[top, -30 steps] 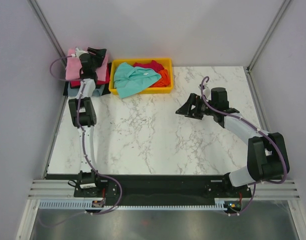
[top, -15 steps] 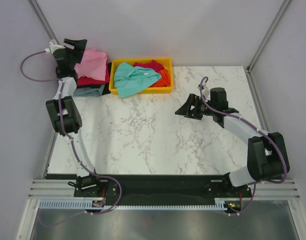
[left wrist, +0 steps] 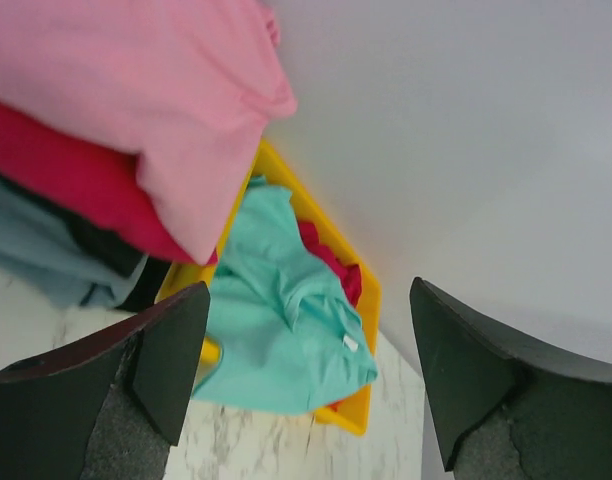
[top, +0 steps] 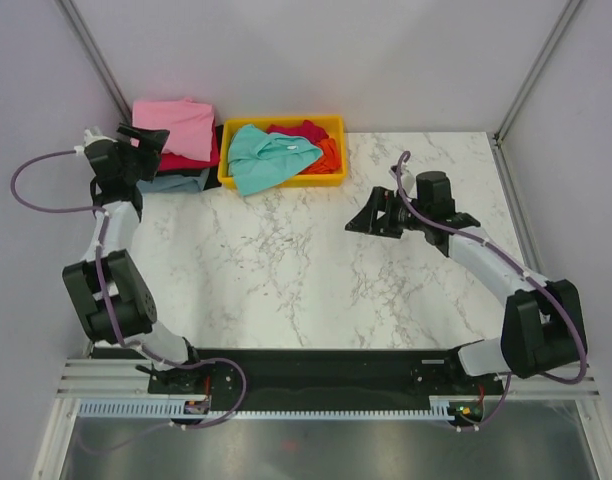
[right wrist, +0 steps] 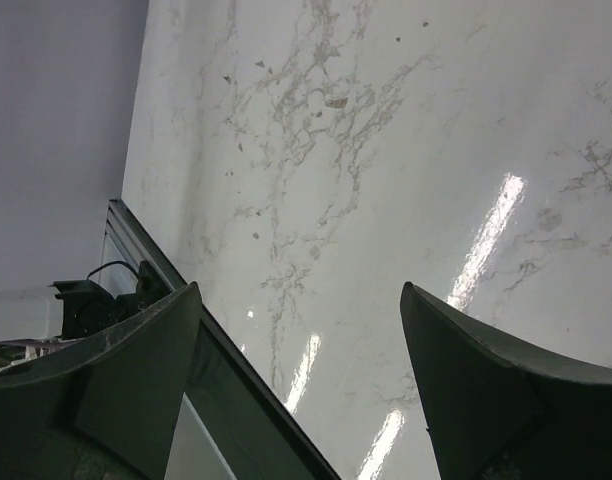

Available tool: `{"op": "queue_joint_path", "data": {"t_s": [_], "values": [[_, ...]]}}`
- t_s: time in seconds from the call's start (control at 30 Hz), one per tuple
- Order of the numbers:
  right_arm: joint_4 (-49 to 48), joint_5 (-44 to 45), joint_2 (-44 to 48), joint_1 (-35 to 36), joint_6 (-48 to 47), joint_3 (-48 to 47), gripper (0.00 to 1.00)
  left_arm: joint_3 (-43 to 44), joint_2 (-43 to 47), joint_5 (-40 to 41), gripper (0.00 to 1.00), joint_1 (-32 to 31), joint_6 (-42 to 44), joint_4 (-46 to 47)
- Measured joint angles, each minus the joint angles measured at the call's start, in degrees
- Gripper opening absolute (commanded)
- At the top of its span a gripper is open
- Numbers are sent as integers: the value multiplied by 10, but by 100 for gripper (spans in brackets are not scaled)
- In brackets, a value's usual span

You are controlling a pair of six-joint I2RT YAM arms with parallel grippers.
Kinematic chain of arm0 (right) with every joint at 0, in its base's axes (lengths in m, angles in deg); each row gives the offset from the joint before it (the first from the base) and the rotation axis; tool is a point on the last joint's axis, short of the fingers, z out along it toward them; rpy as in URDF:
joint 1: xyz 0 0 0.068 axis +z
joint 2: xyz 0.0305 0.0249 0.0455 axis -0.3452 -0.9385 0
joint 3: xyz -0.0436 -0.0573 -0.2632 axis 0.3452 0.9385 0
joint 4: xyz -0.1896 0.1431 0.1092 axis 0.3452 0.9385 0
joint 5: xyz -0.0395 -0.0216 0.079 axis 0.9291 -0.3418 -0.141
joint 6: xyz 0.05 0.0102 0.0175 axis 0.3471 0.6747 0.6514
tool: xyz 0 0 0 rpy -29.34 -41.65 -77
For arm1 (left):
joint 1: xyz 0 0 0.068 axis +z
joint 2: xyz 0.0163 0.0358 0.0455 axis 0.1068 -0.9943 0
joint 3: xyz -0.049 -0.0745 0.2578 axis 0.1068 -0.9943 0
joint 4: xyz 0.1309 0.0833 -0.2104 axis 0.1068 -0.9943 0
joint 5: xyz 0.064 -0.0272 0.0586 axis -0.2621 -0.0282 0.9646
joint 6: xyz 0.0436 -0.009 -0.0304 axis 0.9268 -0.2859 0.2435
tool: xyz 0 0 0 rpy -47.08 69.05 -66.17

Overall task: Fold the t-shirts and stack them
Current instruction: Reset both grippers

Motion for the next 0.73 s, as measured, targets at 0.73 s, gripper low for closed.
{"op": "queue_joint_path", "data": {"t_s": [0.73], "values": [[180,136,369,30,25,-33,88,-283,598,-55,89,-49,213,-368]]}}
